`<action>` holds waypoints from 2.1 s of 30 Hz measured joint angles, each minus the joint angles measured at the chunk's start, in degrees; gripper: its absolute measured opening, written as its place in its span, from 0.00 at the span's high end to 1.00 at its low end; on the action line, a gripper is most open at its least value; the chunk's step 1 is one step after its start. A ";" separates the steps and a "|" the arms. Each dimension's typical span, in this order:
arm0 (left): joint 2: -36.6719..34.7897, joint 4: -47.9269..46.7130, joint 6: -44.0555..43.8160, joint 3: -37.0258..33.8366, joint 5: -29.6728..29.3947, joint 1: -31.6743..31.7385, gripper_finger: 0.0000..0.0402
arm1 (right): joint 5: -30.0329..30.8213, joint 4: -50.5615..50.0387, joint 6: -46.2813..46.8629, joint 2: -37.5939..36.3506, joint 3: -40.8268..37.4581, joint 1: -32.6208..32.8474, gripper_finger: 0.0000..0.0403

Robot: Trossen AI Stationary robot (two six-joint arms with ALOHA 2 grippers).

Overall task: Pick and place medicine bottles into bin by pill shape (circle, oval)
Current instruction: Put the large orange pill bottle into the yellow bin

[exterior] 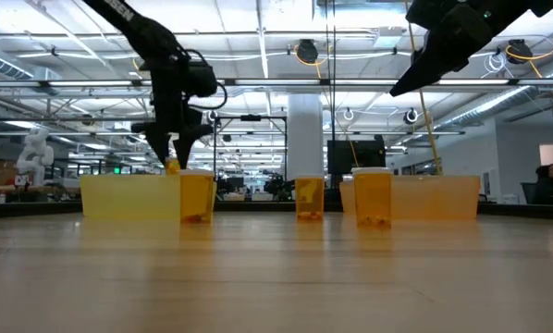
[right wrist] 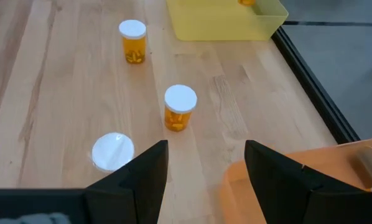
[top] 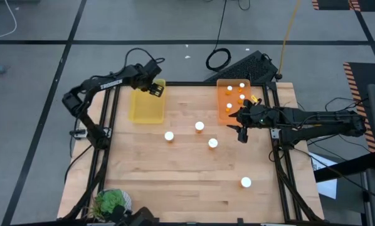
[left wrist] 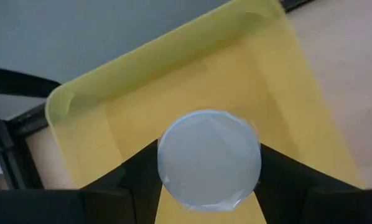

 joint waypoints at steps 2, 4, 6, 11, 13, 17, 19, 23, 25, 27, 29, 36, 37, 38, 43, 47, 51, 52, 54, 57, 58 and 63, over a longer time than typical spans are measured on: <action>1.71 0.53 -1.41 0.00 -0.01 0.25 0.47 | 0.00 0.00 -0.58 0.00 0.00 0.00 0.48; 2.88 0.18 -2.87 0.00 -0.96 0.51 0.46 | -0.01 -0.01 -0.92 0.00 0.00 0.00 0.48; 3.17 0.06 -4.58 0.00 -2.55 0.40 0.46 | -0.02 -0.14 -1.32 0.00 0.00 0.00 0.48; 3.11 0.04 -7.56 0.00 -3.81 1.11 0.46 | -0.02 -0.50 -3.64 0.00 0.00 0.00 0.48; 3.09 0.15 -8.74 0.00 -4.47 1.53 0.46 | -0.02 -0.50 -4.89 0.00 0.00 0.00 0.48; 3.09 0.21 -9.43 0.00 -4.89 2.43 0.46 | -0.02 -0.52 -5.82 0.00 0.00 0.00 0.48; 3.09 0.21 -9.93 0.00 -4.99 2.84 0.46 | -0.04 -0.57 -6.65 0.00 0.00 0.00 0.48; 3.09 0.12 -10.23 0.00 -5.12 3.04 0.46 | -0.02 -0.39 -8.08 0.00 0.00 0.00 0.48; 3.09 0.16 -10.41 0.00 -5.16 2.96 0.46 | -0.02 0.00 -8.42 0.00 0.00 0.00 0.48; 3.09 0.50 -11.20 0.03 -5.13 3.05 0.46 | -0.02 0.58 -8.77 0.00 0.00 0.00 0.48; 3.09 0.26 -13.02 0.90 -3.76 3.08 0.46 | -0.02 1.67 -9.46 0.00 0.00 0.00 0.48; 3.06 0.52 -15.37 4.54 -1.71 1.44 0.46 | -0.02 4.70 -11.41 0.00 0.00 0.00 0.48; 3.06 0.51 -16.05 4.55 -1.67 1.41 0.46 | -0.02 4.70 -11.64 0.00 0.00 0.00 0.48; 3.07 0.41 -16.73 4.52 -1.67 1.52 0.46 | -0.02 4.70 -11.98 0.00 0.00 0.00 0.48; 6.08 0.43 -19.72 4.24 -1.84 1.21 0.46 | -0.02 4.68 -13.17 0.00 0.00 0.00 0.48; 7.73 -0.19 -21.89 4.26 -3.70 0.87 0.46 | -0.02 4.67 -14.14 0.00 0.00 0.00 0.48; 8.31 0.04 -23.17 4.26 -5.43 0.67 0.46 | -0.02 4.64 -14.34 0.00 0.00 0.00 0.48; 8.35 -0.16 -23.21 4.26 -5.73 0.58 0.46 | -0.02 4.65 -14.34 0.00 0.00 -0.02 0.48; 8.59 0.02 -23.82 4.24 -6.15 0.48 0.46 | -0.02 4.63 -14.34 0.00 0.00 0.00 0.48; 9.27 -0.07 -24.02 4.24 -7.75 0.32 0.46 | -0.02 4.61 -14.35 0.00 0.00 -0.01 0.48; 9.47 -0.10 -24.06 4.24 -8.03 0.33 0.46 | -0.02 4.60 -14.36 0.00 0.00 0.00 0.48; 10.17 -0.05 -24.17 4.24 -9.88 -0.15 0.46 | -0.04 4.46 -14.30 0.00 0.00 0.00 0.48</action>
